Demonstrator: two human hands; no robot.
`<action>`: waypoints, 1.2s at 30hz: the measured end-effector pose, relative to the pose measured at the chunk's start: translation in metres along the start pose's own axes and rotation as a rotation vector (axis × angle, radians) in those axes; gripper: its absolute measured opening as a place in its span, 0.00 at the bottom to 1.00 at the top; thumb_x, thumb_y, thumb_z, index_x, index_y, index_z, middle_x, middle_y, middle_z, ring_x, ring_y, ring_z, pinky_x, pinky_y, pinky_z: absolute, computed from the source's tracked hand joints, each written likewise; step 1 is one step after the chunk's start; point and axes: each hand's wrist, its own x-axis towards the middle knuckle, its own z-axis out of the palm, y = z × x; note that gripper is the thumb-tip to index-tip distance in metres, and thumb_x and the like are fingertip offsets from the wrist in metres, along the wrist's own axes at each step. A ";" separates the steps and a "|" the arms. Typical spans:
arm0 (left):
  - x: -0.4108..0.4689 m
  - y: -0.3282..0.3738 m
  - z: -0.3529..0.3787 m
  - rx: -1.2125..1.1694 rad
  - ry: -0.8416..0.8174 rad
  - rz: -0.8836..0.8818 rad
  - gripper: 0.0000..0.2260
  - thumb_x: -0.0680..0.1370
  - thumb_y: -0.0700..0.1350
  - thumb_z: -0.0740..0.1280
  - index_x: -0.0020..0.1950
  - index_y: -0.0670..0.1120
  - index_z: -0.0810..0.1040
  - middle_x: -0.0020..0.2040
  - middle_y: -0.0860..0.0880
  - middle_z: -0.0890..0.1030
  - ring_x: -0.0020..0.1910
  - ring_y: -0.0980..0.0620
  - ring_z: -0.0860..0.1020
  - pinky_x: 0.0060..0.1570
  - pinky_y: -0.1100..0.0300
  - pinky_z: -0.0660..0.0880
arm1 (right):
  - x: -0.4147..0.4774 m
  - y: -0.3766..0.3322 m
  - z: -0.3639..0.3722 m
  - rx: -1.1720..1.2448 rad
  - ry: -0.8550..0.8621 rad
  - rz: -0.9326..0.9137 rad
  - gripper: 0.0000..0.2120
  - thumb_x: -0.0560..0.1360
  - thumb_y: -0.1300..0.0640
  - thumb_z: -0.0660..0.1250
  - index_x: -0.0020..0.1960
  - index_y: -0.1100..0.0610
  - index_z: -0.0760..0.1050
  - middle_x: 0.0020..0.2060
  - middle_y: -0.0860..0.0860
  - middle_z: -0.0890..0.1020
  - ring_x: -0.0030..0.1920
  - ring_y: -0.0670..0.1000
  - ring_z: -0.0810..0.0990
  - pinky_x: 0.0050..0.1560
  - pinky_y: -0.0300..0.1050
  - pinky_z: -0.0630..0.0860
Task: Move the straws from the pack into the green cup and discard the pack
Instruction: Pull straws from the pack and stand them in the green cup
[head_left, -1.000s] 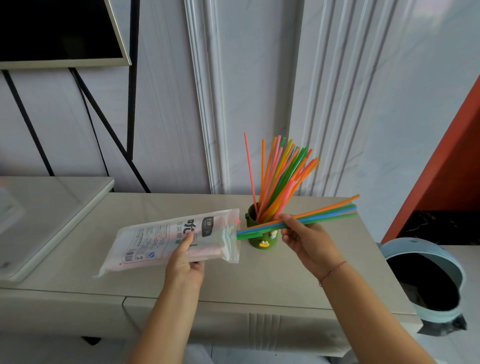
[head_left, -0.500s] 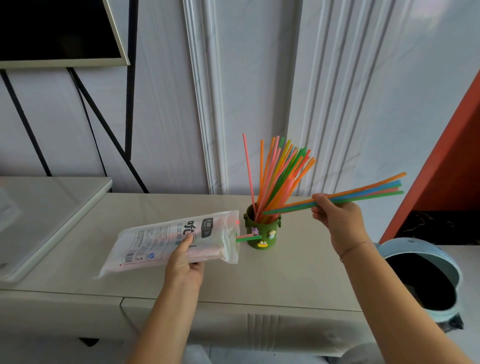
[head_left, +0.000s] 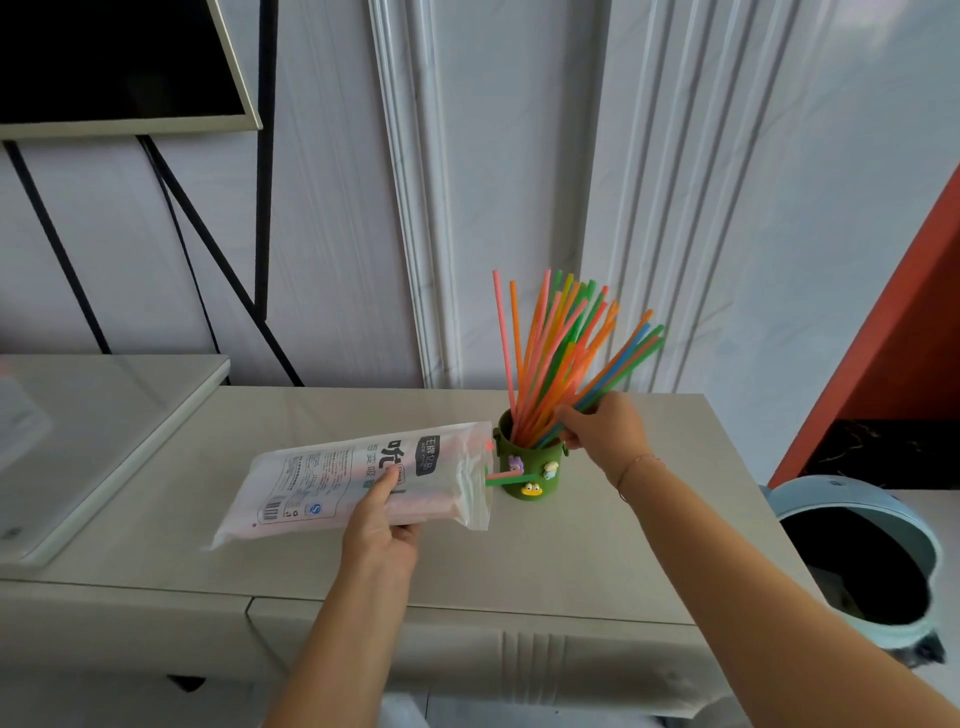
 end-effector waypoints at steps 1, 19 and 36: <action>0.000 -0.001 0.000 0.004 -0.007 0.005 0.13 0.73 0.35 0.71 0.52 0.48 0.75 0.45 0.49 0.81 0.42 0.51 0.80 0.38 0.55 0.80 | 0.001 0.000 0.002 -0.014 -0.018 -0.005 0.12 0.74 0.60 0.66 0.37 0.68 0.79 0.28 0.56 0.80 0.24 0.46 0.76 0.33 0.35 0.74; -0.001 -0.004 0.000 -0.015 0.014 -0.025 0.20 0.72 0.34 0.71 0.61 0.48 0.72 0.50 0.48 0.82 0.43 0.51 0.81 0.31 0.57 0.78 | -0.003 0.009 -0.003 0.187 0.022 -0.022 0.05 0.74 0.58 0.68 0.41 0.59 0.75 0.30 0.53 0.81 0.29 0.48 0.80 0.34 0.38 0.75; -0.020 -0.009 0.004 0.027 -0.117 0.139 0.19 0.69 0.36 0.74 0.58 0.50 0.78 0.52 0.50 0.84 0.44 0.55 0.84 0.35 0.60 0.80 | -0.076 0.015 0.030 0.675 -0.389 0.276 0.08 0.76 0.59 0.67 0.52 0.62 0.76 0.39 0.55 0.80 0.30 0.49 0.76 0.30 0.40 0.74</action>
